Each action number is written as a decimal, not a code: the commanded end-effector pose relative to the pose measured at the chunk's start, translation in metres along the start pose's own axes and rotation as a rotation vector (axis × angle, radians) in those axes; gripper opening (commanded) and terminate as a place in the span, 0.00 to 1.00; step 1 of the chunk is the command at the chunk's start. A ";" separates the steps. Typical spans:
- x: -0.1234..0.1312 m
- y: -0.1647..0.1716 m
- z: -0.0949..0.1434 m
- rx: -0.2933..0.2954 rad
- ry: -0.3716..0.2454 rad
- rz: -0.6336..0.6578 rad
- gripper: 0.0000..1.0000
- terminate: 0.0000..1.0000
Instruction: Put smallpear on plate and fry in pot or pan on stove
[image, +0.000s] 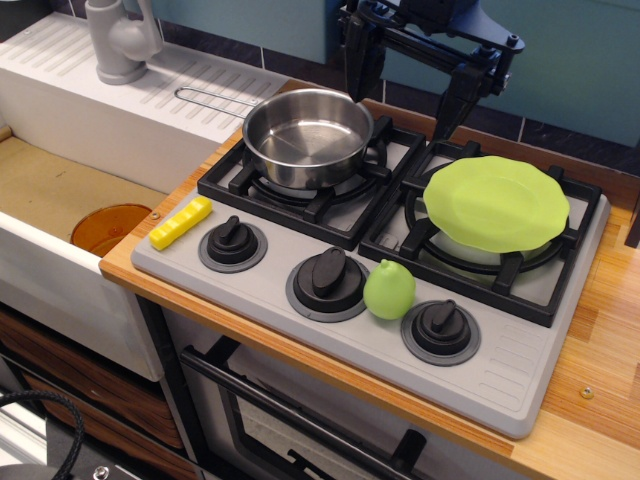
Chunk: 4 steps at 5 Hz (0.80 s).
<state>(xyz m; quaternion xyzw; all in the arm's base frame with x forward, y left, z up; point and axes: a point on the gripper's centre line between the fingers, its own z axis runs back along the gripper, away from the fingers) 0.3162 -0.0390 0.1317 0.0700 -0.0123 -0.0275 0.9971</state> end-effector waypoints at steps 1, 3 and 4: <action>0.000 0.000 0.000 0.000 0.000 0.000 1.00 0.00; -0.016 -0.007 -0.022 -0.011 -0.061 0.000 1.00 0.00; -0.022 -0.011 -0.030 -0.014 -0.074 -0.004 1.00 0.00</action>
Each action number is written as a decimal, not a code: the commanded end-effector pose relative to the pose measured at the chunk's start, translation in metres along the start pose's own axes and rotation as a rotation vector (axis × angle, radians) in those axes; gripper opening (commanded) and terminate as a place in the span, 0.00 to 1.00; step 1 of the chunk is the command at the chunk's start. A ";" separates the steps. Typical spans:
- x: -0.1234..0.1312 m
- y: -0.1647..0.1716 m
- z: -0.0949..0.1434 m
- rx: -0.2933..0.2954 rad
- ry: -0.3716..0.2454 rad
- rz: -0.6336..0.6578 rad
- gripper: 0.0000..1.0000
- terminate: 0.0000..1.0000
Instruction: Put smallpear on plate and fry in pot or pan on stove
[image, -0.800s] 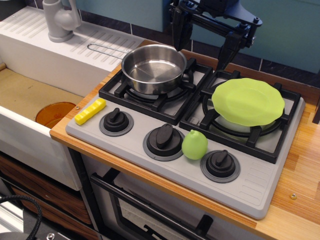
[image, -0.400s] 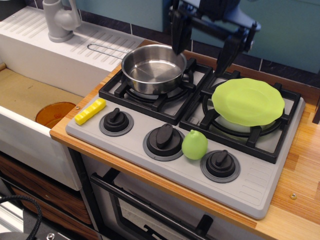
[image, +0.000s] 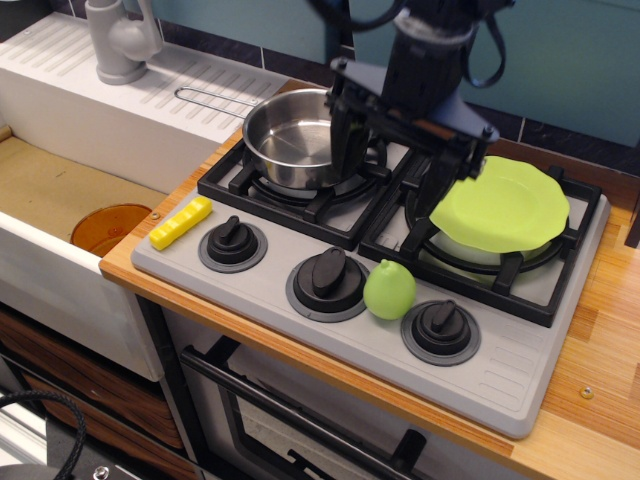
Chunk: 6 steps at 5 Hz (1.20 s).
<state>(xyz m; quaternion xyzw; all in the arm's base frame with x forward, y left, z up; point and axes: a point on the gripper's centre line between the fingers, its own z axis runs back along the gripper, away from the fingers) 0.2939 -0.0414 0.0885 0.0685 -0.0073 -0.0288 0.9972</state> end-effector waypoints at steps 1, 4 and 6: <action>-0.004 -0.006 0.004 -0.011 -0.099 -0.001 1.00 0.00; -0.014 -0.022 -0.021 -0.032 -0.124 0.017 1.00 0.00; -0.016 -0.028 -0.036 -0.031 -0.143 0.023 1.00 0.00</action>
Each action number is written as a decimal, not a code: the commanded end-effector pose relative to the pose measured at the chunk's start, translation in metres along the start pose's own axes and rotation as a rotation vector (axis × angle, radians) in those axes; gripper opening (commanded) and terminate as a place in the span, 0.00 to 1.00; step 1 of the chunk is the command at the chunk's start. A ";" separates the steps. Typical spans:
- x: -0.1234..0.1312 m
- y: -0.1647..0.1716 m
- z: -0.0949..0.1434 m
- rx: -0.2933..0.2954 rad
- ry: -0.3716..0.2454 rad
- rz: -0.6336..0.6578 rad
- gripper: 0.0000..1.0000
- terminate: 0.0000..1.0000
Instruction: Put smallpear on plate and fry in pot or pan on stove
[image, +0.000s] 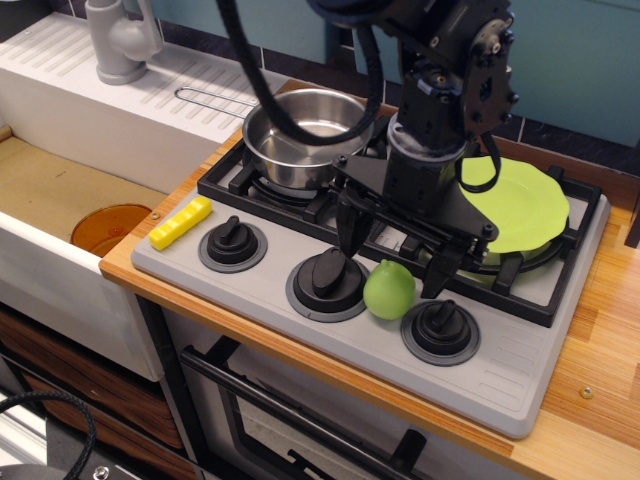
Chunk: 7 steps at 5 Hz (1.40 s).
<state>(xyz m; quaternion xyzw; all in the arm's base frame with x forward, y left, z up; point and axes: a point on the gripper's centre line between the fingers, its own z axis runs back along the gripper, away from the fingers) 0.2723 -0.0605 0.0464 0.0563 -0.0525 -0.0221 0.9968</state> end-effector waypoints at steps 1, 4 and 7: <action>0.004 -0.002 -0.006 -0.007 -0.065 0.004 1.00 0.00; 0.003 -0.001 -0.017 -0.031 -0.069 0.006 0.00 0.00; 0.007 0.000 0.000 -0.025 -0.037 0.006 0.00 0.00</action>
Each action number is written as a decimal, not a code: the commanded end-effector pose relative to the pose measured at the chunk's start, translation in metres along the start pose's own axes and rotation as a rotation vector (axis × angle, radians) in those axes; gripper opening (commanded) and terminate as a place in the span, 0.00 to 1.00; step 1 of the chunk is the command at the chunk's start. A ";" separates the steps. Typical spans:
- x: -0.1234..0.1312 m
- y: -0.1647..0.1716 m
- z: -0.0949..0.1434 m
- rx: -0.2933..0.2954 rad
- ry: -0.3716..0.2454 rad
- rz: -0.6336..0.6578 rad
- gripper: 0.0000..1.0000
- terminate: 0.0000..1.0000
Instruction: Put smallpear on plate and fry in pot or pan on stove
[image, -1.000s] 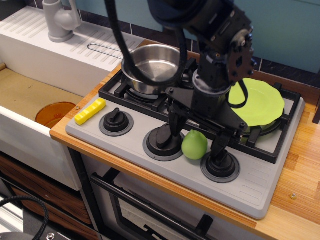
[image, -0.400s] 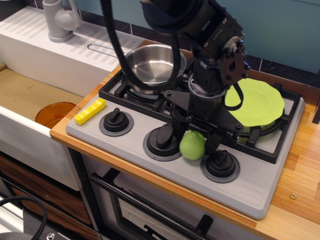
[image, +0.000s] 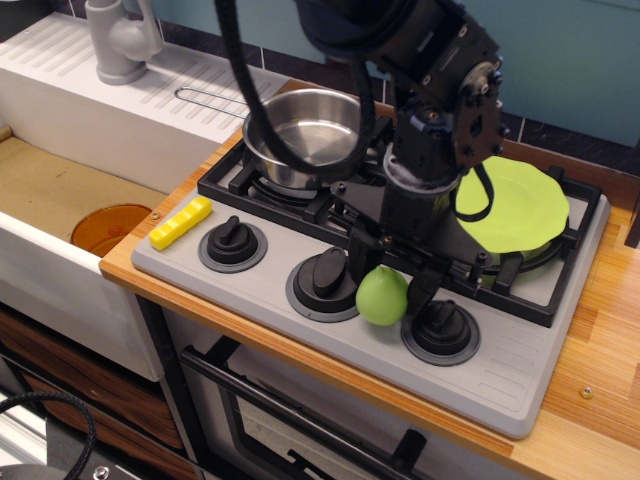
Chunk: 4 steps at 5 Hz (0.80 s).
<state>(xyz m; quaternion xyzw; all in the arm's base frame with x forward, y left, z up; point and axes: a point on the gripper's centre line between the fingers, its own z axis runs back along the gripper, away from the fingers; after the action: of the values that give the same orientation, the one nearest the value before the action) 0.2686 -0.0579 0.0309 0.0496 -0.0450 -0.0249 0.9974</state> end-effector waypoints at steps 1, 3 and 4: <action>0.014 0.002 0.025 -0.004 -0.037 0.005 0.00 0.00; 0.048 0.015 0.087 -0.031 0.070 -0.012 0.00 0.00; 0.087 0.017 0.103 -0.058 0.103 -0.012 0.00 0.00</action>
<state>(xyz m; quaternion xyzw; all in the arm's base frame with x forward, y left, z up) 0.3412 -0.0578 0.1229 0.0224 0.0407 -0.0313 0.9984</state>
